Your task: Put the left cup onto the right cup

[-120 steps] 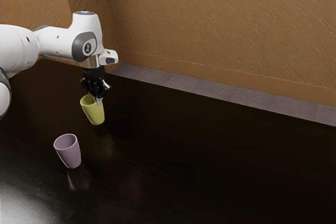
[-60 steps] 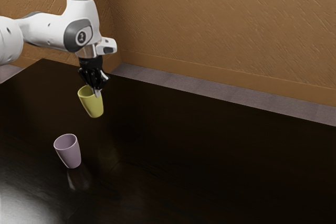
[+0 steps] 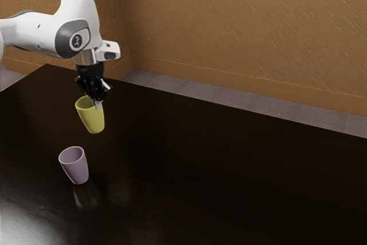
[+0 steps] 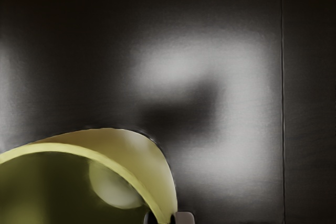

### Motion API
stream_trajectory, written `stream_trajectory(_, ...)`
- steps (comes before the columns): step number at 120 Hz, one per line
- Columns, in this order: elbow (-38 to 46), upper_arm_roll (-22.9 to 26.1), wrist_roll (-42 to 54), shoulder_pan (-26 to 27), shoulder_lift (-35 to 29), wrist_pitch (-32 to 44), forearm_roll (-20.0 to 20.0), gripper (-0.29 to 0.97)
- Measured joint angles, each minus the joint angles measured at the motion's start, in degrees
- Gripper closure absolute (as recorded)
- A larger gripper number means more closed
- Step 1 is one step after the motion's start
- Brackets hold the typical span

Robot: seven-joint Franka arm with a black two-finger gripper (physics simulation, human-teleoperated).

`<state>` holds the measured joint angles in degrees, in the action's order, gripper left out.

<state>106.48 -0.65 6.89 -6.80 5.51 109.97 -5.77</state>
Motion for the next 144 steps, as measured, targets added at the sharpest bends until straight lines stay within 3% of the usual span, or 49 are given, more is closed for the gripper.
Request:
stream_trajectory(46,6.24,1.07,-2.04,-1.34,-5.97,-0.25,-0.91,0.79)
stream_trajectory(144,12.46,4.09,-5.23,-5.43,-9.94,-0.61,-0.94,0.79)
